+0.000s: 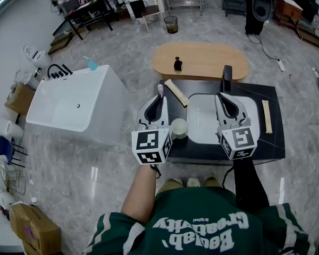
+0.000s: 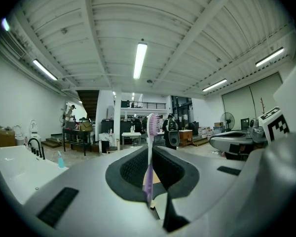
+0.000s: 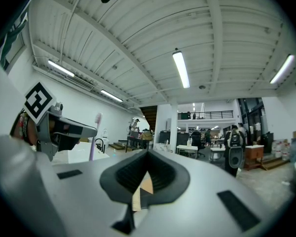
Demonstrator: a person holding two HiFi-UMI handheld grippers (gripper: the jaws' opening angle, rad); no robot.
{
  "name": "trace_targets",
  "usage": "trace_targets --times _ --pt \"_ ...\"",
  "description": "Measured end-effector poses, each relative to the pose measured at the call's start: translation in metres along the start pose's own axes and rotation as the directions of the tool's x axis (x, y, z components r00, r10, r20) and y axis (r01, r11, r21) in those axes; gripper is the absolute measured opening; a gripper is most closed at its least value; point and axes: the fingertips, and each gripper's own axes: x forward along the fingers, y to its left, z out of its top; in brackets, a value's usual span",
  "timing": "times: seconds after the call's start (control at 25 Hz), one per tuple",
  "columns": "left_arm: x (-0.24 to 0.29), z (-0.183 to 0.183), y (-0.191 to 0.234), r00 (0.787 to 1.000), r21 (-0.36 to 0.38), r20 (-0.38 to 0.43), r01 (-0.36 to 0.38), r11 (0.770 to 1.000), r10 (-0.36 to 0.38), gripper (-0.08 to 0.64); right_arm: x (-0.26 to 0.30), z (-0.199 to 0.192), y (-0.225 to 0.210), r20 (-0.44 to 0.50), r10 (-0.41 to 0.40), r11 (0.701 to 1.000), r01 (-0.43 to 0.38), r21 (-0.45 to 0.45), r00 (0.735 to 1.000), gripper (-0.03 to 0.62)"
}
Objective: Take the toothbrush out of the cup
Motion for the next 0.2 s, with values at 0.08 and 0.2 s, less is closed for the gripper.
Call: trace_targets --times 0.08,0.2 --pt "-0.0009 0.0008 0.0026 1.000 -0.002 0.001 -0.002 1.000 0.002 0.029 0.0009 0.0014 0.0011 0.004 -0.001 1.000 0.001 0.001 1.000 0.003" --pt "-0.0014 0.0001 0.0062 1.000 -0.005 0.001 -0.003 1.000 0.003 0.029 0.0026 0.0024 0.0019 0.011 -0.009 1.000 0.009 0.005 1.000 0.003"
